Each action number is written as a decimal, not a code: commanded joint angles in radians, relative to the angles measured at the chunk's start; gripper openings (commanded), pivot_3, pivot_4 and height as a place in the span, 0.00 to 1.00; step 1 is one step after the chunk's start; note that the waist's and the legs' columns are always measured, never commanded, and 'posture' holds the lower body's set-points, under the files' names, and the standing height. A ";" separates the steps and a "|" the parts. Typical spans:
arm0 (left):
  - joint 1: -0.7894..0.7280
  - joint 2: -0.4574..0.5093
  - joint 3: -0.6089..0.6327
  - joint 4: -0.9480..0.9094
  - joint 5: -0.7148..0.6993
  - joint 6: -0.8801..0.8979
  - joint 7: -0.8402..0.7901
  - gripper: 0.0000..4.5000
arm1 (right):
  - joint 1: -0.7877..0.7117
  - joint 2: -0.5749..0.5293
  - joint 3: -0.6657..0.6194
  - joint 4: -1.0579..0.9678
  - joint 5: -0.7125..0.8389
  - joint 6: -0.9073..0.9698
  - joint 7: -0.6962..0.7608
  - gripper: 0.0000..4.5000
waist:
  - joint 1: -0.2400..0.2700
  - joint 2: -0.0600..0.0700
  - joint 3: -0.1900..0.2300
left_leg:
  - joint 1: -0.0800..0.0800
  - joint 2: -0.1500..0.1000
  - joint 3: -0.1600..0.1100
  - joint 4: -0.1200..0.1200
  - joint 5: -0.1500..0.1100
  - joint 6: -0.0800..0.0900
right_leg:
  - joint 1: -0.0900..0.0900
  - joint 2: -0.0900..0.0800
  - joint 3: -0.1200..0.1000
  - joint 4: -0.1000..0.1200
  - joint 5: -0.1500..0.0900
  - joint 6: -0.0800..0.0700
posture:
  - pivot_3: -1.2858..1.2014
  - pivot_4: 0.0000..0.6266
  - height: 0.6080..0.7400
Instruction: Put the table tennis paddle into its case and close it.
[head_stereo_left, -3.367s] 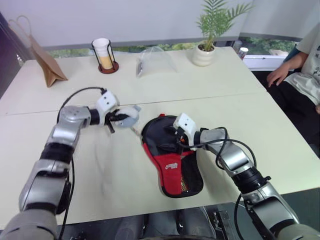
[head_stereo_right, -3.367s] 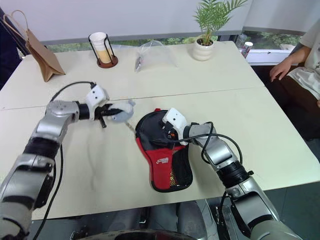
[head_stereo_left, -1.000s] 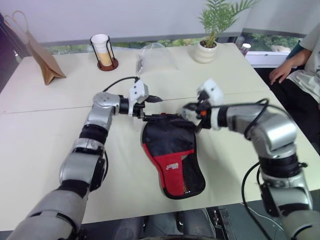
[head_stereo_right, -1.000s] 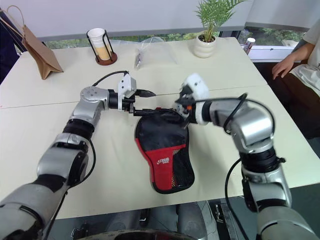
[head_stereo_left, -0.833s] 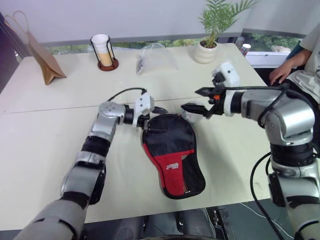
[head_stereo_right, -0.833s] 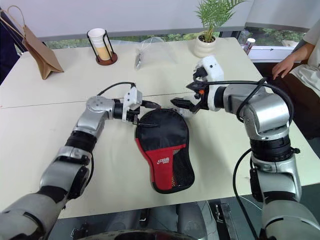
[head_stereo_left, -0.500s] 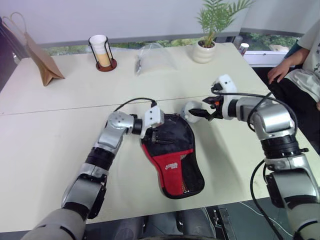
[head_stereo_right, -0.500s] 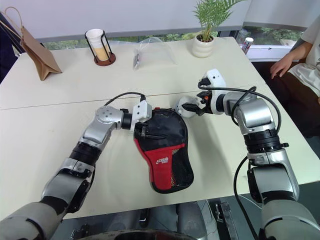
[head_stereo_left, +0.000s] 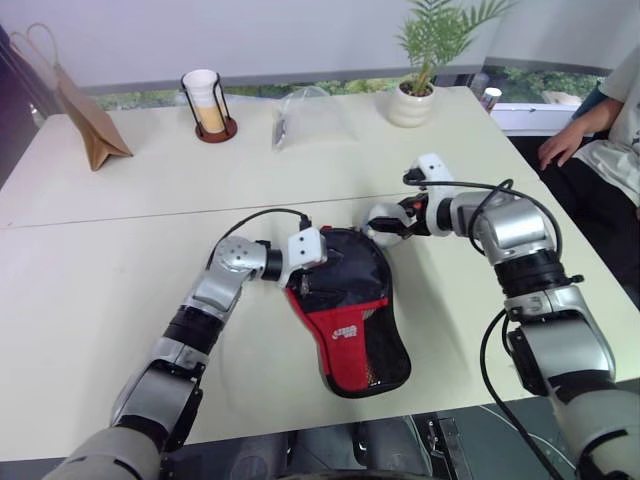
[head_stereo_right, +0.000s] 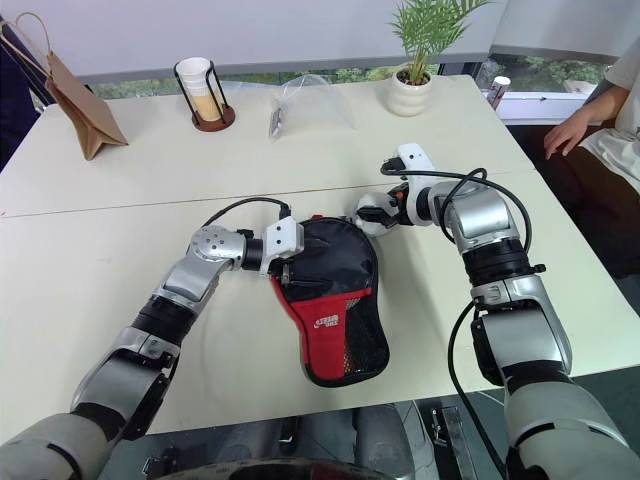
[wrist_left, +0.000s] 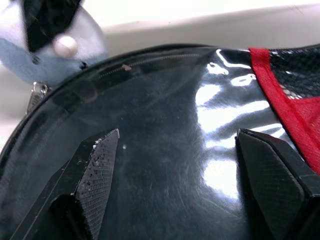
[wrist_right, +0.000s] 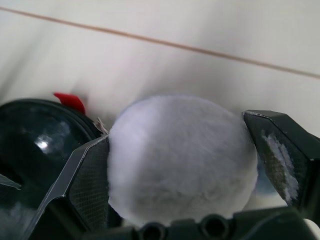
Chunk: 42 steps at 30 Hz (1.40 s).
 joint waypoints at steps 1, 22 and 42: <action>-0.003 -0.001 -0.026 0.013 0.018 -0.001 0.019 0.87 | -0.017 -0.003 0.026 0.023 -0.043 -0.003 0.000 1.00 | 0.001 0.000 0.000 | 0.000 0.000 0.000 0.000 0.000 0.000 | 0.000 0.000 0.000 0.000 0.000 0.000 | 0.52 0.24 1.00; -0.012 0.007 -0.081 0.139 0.069 0.004 0.052 0.88 | 0.010 -0.020 0.026 -0.074 -0.045 0.035 0.022 0.04 | 0.002 0.001 -0.001 | 0.003 0.000 0.000 0.007 0.000 0.000 | 0.005 0.000 0.000 0.006 0.000 0.000 | 0.52 0.24 1.00; -0.020 0.011 -0.110 0.201 0.080 -0.001 0.083 0.88 | 0.267 -0.215 -0.021 -0.525 0.019 0.214 0.065 0.04 | 0.013 0.002 -0.002 | 0.005 0.000 -0.002 0.013 -0.001 0.001 | 0.010 0.000 -0.001 0.007 -0.001 0.001 | 0.52 0.24 1.00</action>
